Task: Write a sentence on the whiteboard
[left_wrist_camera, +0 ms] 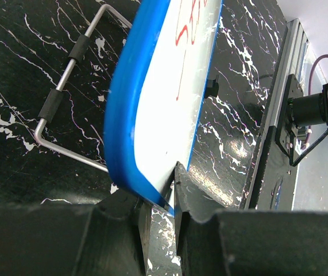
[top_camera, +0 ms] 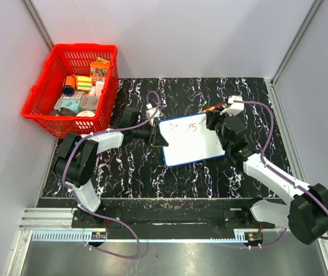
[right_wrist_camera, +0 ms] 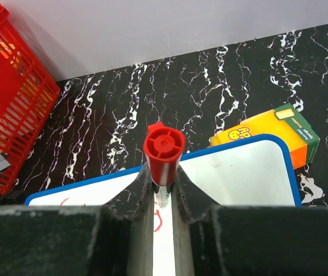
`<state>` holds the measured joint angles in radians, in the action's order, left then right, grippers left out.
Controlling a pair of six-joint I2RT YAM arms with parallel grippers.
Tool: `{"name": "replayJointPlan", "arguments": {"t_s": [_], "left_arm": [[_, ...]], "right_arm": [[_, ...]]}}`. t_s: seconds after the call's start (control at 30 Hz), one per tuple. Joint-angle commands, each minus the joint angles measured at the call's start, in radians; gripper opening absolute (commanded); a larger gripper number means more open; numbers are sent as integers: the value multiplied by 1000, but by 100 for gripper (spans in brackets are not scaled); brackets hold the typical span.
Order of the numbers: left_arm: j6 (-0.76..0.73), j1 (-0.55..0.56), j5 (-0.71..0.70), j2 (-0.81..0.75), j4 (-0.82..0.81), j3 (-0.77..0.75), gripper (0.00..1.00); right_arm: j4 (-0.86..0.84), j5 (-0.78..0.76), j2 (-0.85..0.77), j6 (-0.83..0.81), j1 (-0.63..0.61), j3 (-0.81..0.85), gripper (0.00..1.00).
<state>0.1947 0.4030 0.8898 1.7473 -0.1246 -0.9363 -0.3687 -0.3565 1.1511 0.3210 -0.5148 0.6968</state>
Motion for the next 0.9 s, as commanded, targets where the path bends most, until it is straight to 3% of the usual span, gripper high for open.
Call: {"name": "replayJointPlan", "arguments": {"t_s": [0.0,0.87], "left_arm": [[-129,14,-155,18,57,13,0],[-127,16,-152,18,57,10,0]], "right_arm": [[-39,-6,28,-3,4,56,0],[-41,-48,71,-5,7,58,0]]}}
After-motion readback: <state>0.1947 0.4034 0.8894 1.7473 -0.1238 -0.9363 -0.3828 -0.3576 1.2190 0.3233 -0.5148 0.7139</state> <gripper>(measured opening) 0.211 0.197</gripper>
